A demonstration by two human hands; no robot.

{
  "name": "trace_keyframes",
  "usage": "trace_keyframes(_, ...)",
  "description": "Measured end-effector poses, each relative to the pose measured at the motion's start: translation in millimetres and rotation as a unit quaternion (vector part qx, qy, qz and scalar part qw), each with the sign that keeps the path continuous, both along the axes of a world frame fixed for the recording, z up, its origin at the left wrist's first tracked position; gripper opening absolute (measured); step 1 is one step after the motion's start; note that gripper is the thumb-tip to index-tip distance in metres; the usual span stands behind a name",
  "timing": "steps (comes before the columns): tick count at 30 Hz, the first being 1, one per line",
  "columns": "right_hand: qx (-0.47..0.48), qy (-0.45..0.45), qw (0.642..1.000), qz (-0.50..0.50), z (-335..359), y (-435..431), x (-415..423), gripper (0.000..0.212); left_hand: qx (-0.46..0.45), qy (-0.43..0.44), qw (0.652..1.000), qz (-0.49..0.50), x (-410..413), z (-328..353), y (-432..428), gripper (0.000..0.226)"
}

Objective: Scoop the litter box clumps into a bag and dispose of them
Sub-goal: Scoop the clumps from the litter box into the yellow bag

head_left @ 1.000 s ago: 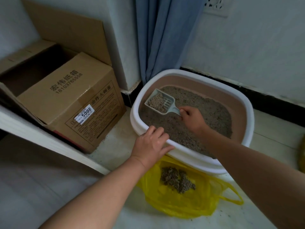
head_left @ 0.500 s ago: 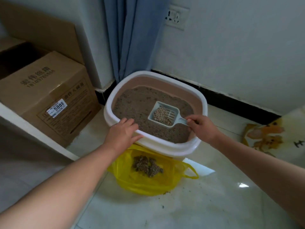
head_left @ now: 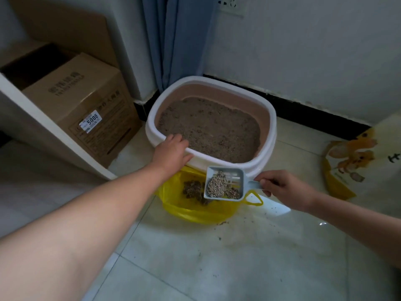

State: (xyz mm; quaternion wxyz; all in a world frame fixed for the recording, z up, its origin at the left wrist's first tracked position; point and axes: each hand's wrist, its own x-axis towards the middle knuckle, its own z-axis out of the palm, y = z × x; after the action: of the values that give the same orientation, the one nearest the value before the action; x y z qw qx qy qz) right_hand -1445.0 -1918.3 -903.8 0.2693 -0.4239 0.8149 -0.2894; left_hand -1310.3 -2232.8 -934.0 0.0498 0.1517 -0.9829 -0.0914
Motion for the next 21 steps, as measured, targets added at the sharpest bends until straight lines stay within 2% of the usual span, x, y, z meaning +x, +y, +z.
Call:
trace_keyframes(8,0.091,-0.031,0.995,0.002,-11.9,-7.9,11.3,0.031,0.006,-0.011,1.000,0.005,-0.1,0.4,0.6,0.034)
trace_keyframes(12,0.132,-0.127,0.983,-0.021,-14.7,-13.3,17.9,0.030,0.006,-0.006,1.000,0.006,0.3,-1.0,-1.5,0.034)
trace_keyframes(16,0.186,-0.264,0.945,-0.048,-13.8,-22.4,24.1,0.030,0.002,-0.005,1.000,0.005,0.6,-1.5,-2.5,0.034)
trace_keyframes(21,0.198,-0.275,0.941,-0.009,-13.8,-30.8,33.1,0.034,0.005,-0.002,1.000,0.006,-0.1,-2.6,-3.4,0.035)
